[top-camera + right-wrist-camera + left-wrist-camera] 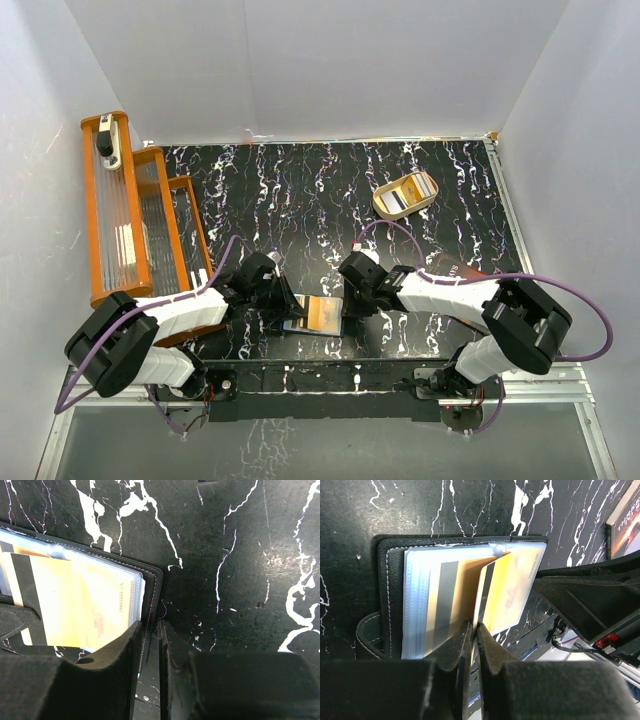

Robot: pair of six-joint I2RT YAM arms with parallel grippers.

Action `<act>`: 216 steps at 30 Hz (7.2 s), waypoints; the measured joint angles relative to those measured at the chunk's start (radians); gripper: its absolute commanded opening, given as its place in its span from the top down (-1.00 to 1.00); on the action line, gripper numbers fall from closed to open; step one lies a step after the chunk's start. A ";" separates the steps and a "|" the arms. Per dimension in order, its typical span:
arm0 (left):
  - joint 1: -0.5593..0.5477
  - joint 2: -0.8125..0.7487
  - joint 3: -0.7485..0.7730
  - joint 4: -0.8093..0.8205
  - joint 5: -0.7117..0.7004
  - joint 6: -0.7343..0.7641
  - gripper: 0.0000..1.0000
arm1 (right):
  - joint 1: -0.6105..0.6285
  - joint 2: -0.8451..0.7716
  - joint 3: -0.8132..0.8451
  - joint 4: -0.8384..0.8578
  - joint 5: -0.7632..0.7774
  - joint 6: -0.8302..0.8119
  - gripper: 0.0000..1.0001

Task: Put the credit cards into the card holder
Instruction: Insert the credit card into the card holder.

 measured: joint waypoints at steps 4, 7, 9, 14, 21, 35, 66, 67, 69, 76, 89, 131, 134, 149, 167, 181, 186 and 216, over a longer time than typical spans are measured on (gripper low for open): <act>-0.001 0.000 -0.001 -0.012 -0.004 0.006 0.34 | 0.002 -0.005 0.000 0.000 -0.002 -0.004 0.64; -0.001 -0.008 0.012 -0.037 -0.007 0.010 0.11 | 0.002 -0.046 0.000 0.000 -0.001 -0.004 0.63; -0.001 -0.017 0.031 -0.067 -0.018 0.019 0.04 | 0.002 -0.086 0.000 0.000 0.002 -0.004 0.63; -0.002 -0.025 0.077 -0.152 -0.064 0.051 -0.01 | 0.002 -0.150 0.000 0.000 0.004 -0.003 0.63; -0.002 -0.028 0.089 -0.188 -0.084 0.074 -0.02 | 0.002 -0.152 -0.011 0.010 -0.020 0.008 0.58; -0.002 0.016 0.090 -0.109 -0.043 0.085 0.00 | 0.002 -0.104 -0.101 0.091 -0.045 0.049 0.36; -0.011 0.105 0.084 0.057 0.039 0.018 0.05 | 0.001 -0.066 -0.124 0.206 -0.068 0.049 0.46; -0.014 0.106 0.081 0.064 0.040 0.012 0.05 | 0.001 -0.066 -0.124 0.206 -0.068 0.049 0.46; -0.018 0.107 0.078 0.075 0.042 0.002 0.05 | 0.001 -0.066 -0.124 0.206 -0.068 0.049 0.45; -0.039 0.114 0.073 0.103 0.053 -0.029 0.05 | 0.002 -0.066 -0.126 0.210 -0.069 0.051 0.46; -0.055 0.129 0.082 0.108 0.055 -0.049 0.00 | 0.002 -0.066 -0.129 0.217 -0.071 0.053 0.46; -0.055 0.133 0.135 0.007 0.006 0.023 0.01 | 0.002 -0.066 -0.130 0.219 -0.072 0.053 0.45; -0.060 0.142 0.132 0.031 0.017 0.006 0.02 | 0.002 -0.066 -0.130 0.219 -0.072 0.053 0.45; -0.075 0.034 0.183 -0.106 -0.050 0.018 0.21 | 0.002 -0.105 -0.106 0.148 -0.068 0.049 0.29; -0.072 0.045 0.183 -0.150 -0.084 0.025 0.11 | 0.005 -0.013 -0.033 0.104 -0.065 0.053 0.48; -0.070 0.094 0.156 -0.126 -0.083 0.025 0.10 | 0.007 0.032 -0.005 0.079 -0.041 0.048 0.69; -0.070 0.099 0.156 -0.116 -0.083 0.024 0.08 | 0.007 0.031 -0.006 0.079 -0.041 0.048 0.69; -0.056 0.011 0.145 -0.116 -0.076 -0.043 -0.04 | 0.010 -0.127 -0.049 0.163 -0.102 0.106 0.72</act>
